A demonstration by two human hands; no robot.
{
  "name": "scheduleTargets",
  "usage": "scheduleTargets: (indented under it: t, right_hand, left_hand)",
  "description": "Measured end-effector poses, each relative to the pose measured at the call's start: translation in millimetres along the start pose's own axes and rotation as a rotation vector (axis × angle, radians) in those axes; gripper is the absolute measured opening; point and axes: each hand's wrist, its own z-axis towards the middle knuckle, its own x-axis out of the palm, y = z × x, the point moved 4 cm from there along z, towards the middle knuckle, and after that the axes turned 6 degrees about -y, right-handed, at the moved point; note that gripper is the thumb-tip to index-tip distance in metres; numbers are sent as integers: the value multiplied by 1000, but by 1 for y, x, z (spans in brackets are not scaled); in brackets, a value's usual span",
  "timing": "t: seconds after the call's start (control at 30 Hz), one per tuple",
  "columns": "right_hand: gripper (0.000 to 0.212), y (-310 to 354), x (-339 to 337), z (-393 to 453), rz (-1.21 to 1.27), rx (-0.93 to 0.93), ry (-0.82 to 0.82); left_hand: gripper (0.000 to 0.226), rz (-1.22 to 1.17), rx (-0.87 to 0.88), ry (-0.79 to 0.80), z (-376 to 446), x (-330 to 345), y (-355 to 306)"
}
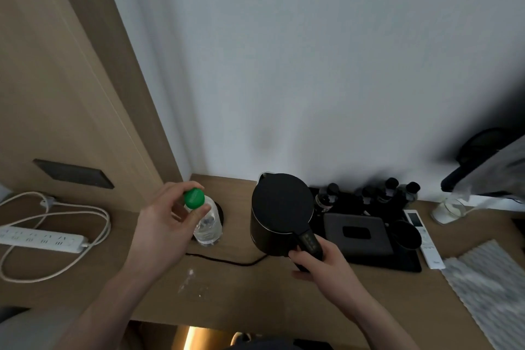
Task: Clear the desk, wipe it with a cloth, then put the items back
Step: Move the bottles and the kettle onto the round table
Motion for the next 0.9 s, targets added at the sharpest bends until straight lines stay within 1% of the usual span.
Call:
scheduleTargets:
  t: [0.07, 0.1, 0.2, 0.27, 0.33, 0.43, 0.53, 0.73, 0.9]
  right_hand:
    - [30, -3, -3, -10, 7, 13, 6]
    - [28, -5, -5, -15, 16, 18, 6]
    - [7, -13, -11, -29, 34, 45, -6]
    - [6, -20, -17, -39, 28, 67, -22]
    - [14, -25, -21, -49, 20, 67, -25]
    - [34, -36, -33, -66, 24, 75, -53]
    - [37, -43, -52, -88, 74, 74, -78]
    - [31, -64, -109, -149, 132, 33, -119]
    - [7, -112, -189, -226, 180, 30, -210]
  left_hand:
    - [31, 9, 19, 25, -8, 1, -2]
    - [32, 13, 32, 35, -12, 3, -4]
    - [35, 28, 40, 67, -27, 9, -11]
    - [36, 17, 34, 89, -37, 14, -15]
    - [36, 12, 49, 106, -47, 20, -20]
    - [36, 9, 55, 144, -65, 28, -30]
    - [36, -22, 58, 163, -87, 36, -49]
    - [35, -29, 144, 206, -139, 69, -104]
    - [36, -35, 188, 231, -210, 117, -165]
